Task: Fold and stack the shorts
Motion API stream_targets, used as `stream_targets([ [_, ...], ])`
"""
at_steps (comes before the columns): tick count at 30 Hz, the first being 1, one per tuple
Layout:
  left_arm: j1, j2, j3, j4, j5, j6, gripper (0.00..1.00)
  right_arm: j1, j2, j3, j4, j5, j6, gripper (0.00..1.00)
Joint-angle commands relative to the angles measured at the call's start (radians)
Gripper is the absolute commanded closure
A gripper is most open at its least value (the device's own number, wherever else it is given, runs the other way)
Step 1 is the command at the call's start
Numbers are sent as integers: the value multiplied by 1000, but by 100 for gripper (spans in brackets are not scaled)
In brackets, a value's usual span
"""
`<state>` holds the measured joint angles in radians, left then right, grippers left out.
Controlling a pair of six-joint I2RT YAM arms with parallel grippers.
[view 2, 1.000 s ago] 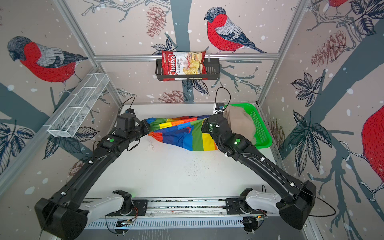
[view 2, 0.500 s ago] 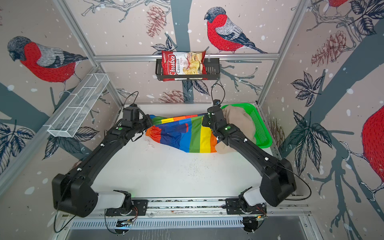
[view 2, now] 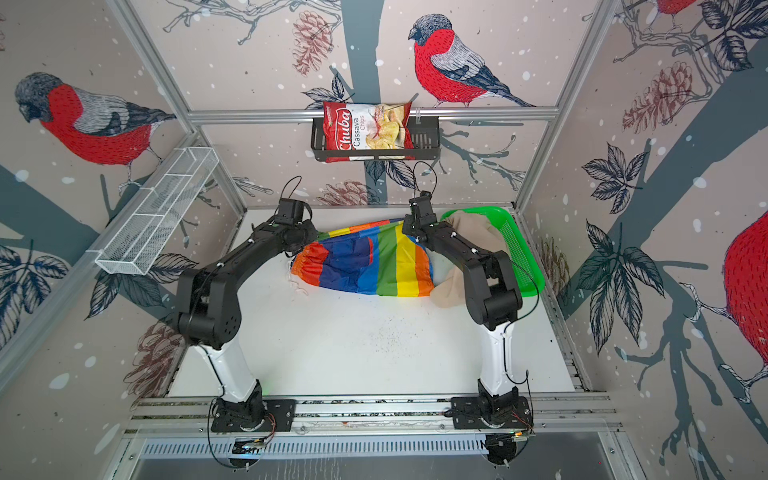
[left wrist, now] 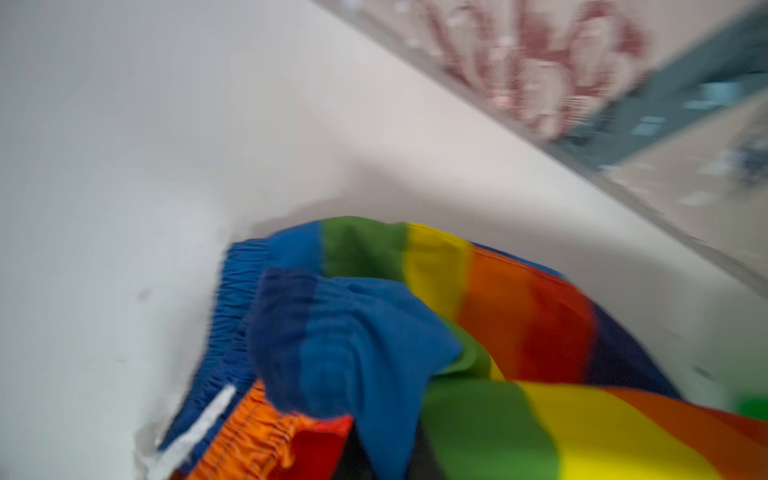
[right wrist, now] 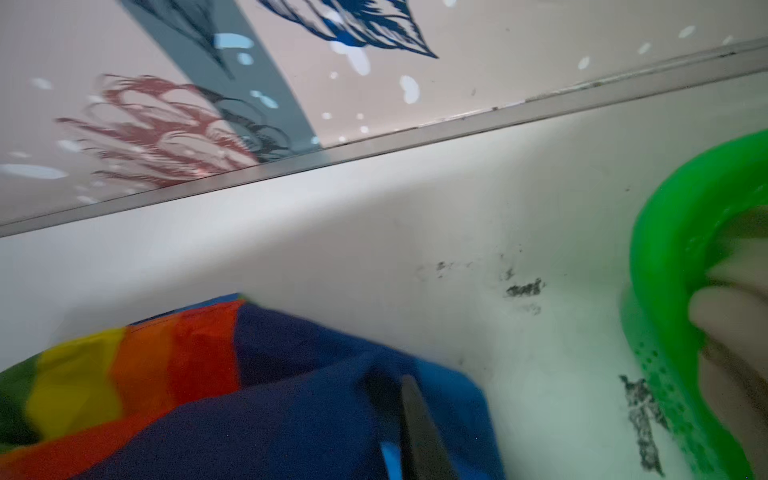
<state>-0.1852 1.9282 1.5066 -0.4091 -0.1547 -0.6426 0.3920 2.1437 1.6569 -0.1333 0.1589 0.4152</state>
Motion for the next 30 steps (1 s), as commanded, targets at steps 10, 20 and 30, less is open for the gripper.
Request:
stream_targets([
  [10,2,51,168,-108,-106,1,10,-45,54,154,-75,71,-30,21],
  [20,-15,-240,-52,5,-80,24,23,70,-263,-41,-100,244,-65,27],
  [30,-82,-229,-341,212,112,-30,72,283,-431,-483,-58,14,174,83],
])
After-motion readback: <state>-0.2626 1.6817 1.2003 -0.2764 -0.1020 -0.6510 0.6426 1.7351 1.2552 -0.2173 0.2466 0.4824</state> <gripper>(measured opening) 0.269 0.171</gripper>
